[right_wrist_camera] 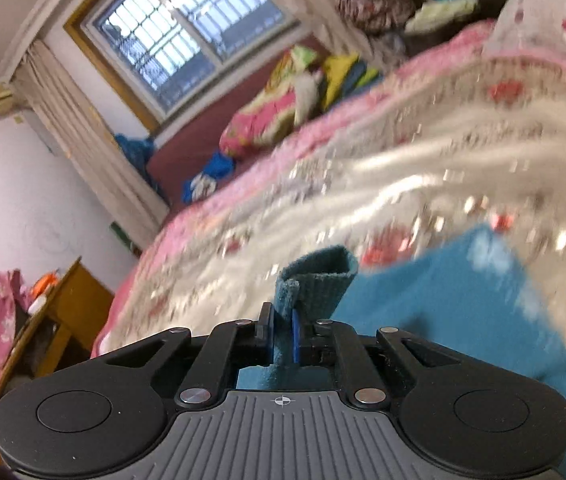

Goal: Fold small clothes
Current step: 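Grasp the other sleeve cuff with the right gripper and lift it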

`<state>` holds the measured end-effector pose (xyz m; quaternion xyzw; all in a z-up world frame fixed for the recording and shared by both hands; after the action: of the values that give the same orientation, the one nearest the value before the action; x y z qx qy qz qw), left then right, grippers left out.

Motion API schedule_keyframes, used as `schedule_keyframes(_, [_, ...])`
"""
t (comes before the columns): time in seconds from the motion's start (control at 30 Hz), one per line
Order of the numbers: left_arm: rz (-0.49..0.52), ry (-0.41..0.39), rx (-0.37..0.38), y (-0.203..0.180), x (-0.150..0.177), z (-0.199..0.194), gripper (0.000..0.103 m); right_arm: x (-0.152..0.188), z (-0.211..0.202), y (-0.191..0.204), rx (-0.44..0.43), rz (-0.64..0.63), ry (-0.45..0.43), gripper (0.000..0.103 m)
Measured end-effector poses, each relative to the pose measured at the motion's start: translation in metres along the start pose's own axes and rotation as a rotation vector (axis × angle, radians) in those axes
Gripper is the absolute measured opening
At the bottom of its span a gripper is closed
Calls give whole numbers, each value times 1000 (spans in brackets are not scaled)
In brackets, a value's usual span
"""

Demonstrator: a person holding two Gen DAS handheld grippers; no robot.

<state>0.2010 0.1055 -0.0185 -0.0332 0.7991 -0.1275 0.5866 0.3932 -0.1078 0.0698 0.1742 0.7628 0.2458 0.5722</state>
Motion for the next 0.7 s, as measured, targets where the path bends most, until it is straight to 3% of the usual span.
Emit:
schedule_keyframes(0.17, [33,1,21,-7,0,0,56,-15,2,-50,120,-17,-48,8])
schedule_keyframes(0.37, [62,38,40,-14,9,5,56,39,16,-113,270,-53,95,9])
schedule_keyframes(0.7, [62,14,-4,-10,-1,-9,56,28,1,-105,237,-75,96,18])
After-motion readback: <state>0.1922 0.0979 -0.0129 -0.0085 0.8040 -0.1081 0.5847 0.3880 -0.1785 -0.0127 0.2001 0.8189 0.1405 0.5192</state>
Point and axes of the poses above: each gripper's, at about its wrist camera, not at the fingertips, and z roughly the way its jaws point, y to its left, x to its underside, the point moved 7 cm from there along z, roughly the way its jaws point, and after that the axes turned 14 degrees about -y, right-handed, at the moved point
